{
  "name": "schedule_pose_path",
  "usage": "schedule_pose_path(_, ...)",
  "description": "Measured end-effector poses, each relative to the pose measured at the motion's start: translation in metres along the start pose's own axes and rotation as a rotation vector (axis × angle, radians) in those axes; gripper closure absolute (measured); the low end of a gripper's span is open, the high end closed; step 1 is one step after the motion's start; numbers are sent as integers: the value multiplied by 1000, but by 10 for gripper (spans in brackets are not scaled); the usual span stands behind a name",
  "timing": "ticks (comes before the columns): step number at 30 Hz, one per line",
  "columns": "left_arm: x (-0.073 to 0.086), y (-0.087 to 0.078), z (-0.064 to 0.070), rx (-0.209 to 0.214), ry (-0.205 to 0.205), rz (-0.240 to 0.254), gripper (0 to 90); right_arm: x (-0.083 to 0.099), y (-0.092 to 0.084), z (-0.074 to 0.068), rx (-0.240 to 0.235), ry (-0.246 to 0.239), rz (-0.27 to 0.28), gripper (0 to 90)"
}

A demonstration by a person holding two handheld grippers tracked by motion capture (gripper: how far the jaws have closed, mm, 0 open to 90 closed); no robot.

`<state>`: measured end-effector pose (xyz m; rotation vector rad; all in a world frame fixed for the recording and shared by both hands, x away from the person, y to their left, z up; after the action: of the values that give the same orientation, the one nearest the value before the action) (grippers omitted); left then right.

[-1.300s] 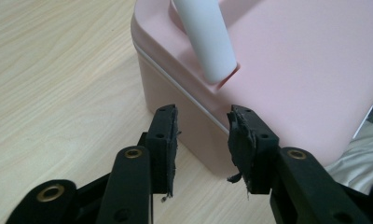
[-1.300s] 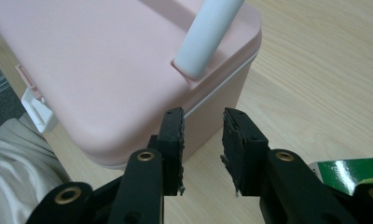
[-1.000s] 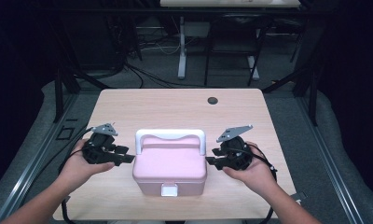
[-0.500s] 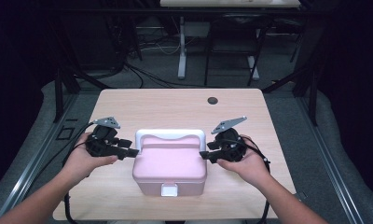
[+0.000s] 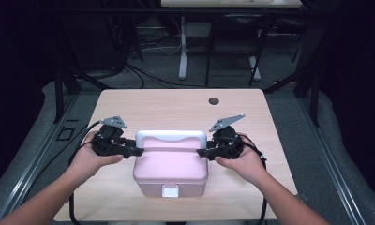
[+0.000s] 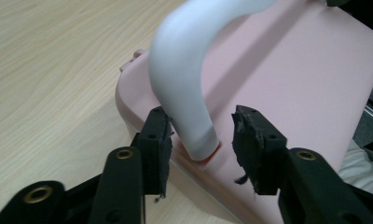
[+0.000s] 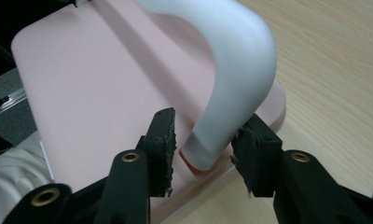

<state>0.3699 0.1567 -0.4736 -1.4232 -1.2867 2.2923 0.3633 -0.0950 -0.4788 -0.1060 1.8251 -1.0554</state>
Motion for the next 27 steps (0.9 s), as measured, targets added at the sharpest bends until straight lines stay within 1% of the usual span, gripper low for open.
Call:
schedule_pose_path(2, -1, -1, 1, 1, 7, 2, 608, 0, -1, -1, -1, -6, 1, 610)
schedule_pose_path(3, -1, -1, 2, 3, 10, 7, 621, 0, -1, -3, -4, -13, 4, 622)
schedule_pose_path(4, 0, -1, 4, -4, 12, 5, 651, 0, -4, -5, 2, -21, 2, 648)
schedule_pose_path(5, 0, -1, 4, -4, 12, 5, 661, 0, -4, -5, 2, -21, 2, 648)
schedule_pose_path(7, 0, -3, 5, -5, 17, 6, 677, 2, -7, -6, 6, -25, 0, 683)
schedule_pose_path(9, 1, -3, 8, -1, 40, 3, 707, 3, -8, -7, 3, -30, 5, 709)
schedule_pose_path(10, 2, -3, 9, -7, 53, 1, 704, 6, -9, -9, 4, -45, -6, 720)
schedule_pose_path(11, 2, -2, 10, -17, 67, 2, 704, 6, -9, -9, 4, -45, -6, 720)
schedule_pose_path(13, 1, -1, 11, -39, 83, 2, 719, 8, -7, -13, -3, -66, -8, 730)
schedule_pose_path(14, 1, 0, 12, -46, 89, 3, 719, 8, -7, -13, -3, -66, -8, 730)
schedule_pose_path(16, 1, 0, 11, -50, 90, 2, 728, 9, -7, -12, 26, -75, -19, 739)
schedule_pose_path(17, 2, 0, 11, -49, 87, 1, 738, 9, -7, -11, 22, -65, -17, 747)
schedule_pose_path(20, 4, -1, 14, -30, 73, -14, 742, 9, -7, -12, 17, -61, -14, 752)
schedule_pose_path(22, 5, -2, 16, -28, 78, -19, 743, 10, -8, -14, 6, -59, -24, 754)
schedule_pose_path(24, 5, -3, 16, -28, 75, -17, 743, 12, -10, -17, 9, -69, -39, 756)
schedule_pose_path(26, 5, -2, 16, -28, 76, -17, 743, 12, -10, -17, 12, -70, -44, 756)
schedule_pose_path(27, 5, -3, 16, -30, 76, -21, 743, 12, -9, -17, 20, -70, -36, 756)
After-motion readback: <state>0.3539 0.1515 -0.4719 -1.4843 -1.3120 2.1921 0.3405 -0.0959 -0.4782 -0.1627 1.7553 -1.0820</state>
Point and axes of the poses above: each handheld gripper's, and its own axes: y roughly forward along the jaws, x roughly out of its underside, z roughly to its right, the point moved 8 cm from there along y, roughly forward along the jaws
